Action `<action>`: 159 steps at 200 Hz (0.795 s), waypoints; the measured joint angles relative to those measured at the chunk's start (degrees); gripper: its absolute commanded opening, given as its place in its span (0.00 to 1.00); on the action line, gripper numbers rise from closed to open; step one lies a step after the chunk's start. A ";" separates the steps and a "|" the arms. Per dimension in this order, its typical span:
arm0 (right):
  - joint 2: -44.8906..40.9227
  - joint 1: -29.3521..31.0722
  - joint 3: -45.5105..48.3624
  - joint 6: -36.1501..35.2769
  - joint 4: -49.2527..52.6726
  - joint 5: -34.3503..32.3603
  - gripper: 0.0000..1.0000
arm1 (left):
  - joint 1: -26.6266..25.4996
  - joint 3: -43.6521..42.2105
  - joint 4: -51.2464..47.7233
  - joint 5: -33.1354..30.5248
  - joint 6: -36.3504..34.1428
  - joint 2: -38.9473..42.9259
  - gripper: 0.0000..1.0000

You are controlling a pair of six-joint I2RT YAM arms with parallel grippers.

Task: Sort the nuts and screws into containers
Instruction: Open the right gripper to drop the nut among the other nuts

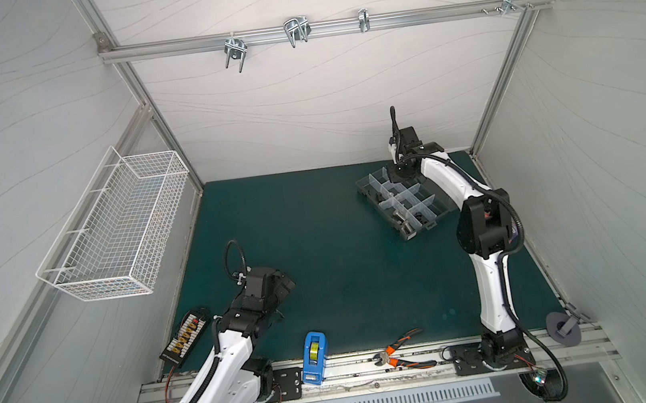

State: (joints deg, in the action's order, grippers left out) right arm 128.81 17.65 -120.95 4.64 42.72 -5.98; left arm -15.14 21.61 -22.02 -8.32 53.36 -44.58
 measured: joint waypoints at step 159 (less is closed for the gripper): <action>5.49 -0.42 -1.03 -1.16 1.92 -1.03 0.40 | 0.09 0.26 -0.02 -0.02 -0.66 0.02 0.99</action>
State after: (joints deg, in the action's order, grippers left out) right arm 134.30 17.23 -121.97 3.49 44.64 -7.01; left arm -15.05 21.87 -22.04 -8.34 52.71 -44.56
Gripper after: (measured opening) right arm 0.374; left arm 0.993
